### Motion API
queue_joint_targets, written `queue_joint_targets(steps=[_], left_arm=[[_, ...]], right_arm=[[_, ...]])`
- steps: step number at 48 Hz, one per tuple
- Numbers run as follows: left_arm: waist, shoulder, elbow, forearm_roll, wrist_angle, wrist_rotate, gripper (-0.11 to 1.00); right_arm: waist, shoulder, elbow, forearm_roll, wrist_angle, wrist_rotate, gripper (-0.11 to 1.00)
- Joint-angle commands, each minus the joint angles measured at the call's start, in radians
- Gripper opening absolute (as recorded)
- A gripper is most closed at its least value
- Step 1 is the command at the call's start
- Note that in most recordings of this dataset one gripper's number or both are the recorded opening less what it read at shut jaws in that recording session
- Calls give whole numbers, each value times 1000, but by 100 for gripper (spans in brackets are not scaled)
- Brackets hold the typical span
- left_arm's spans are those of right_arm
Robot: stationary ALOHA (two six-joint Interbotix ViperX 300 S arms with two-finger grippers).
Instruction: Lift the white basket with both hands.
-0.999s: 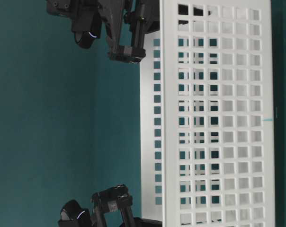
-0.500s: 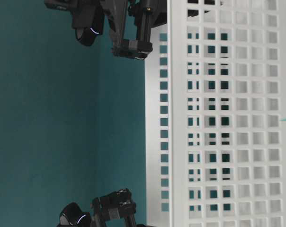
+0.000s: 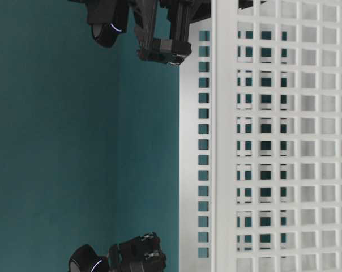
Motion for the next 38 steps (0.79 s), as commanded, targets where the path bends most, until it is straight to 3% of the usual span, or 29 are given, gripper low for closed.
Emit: queue_joint_targets(steps=[1,38], left_arm=[[-26,-8,-51,8,-11,11,-3],[-41,29,-55,8,-11,9,-3]], right_arm=[[25,6,-3,-17,-12,-3,16],[57,20,20,-20,-54,37,16]])
